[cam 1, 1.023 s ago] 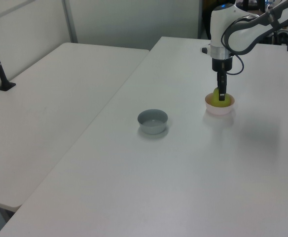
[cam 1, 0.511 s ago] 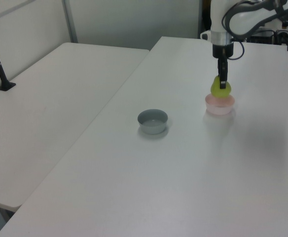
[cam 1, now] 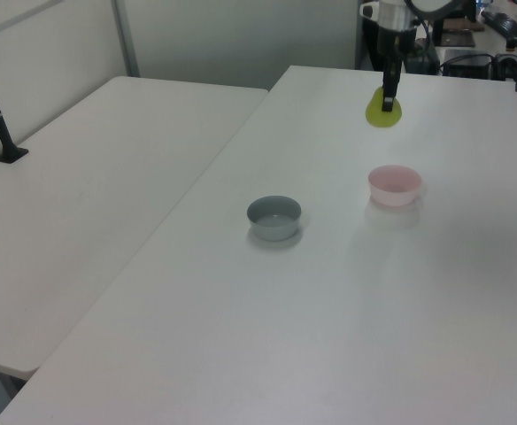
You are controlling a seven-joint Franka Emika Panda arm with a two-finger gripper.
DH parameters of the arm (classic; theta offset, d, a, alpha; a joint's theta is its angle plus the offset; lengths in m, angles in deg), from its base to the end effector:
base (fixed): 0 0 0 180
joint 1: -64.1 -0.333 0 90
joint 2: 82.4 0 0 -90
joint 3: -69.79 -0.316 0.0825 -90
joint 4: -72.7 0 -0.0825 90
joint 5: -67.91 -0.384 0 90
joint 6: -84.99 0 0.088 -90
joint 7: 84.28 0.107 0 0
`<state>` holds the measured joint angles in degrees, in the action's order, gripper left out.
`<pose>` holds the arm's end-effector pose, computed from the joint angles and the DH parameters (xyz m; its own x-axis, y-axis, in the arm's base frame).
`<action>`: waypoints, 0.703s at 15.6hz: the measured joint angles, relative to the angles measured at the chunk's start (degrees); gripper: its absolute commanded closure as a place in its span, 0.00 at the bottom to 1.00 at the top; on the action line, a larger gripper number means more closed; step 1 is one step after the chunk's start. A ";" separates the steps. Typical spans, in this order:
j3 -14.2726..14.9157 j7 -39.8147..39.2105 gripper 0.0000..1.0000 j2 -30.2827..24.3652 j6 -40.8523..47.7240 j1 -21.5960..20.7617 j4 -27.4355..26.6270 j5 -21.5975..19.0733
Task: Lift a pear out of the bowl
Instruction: 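Carry the pear away from the pink bowl and lower it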
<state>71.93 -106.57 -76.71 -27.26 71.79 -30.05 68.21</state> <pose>0.5900 -0.1019 0.4952 0.9741 0.2184 0.0582 0.2168 -0.9757 0.0332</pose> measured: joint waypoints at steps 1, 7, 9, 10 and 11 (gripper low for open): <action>0.00 -1.01 1.00 0.70 0.00 1.03 1.14 0.00; 0.16 -8.04 1.00 8.36 0.01 8.11 9.25 0.03; 0.20 -10.03 1.00 11.08 0.01 9.78 10.92 0.08; 0.22 -10.93 1.00 12.28 0.01 10.62 11.40 0.10; 0.23 -11.69 1.00 13.32 0.01 11.42 11.74 0.11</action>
<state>72.16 -118.26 -63.39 -27.26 83.21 -18.31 68.32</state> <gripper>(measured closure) 0.427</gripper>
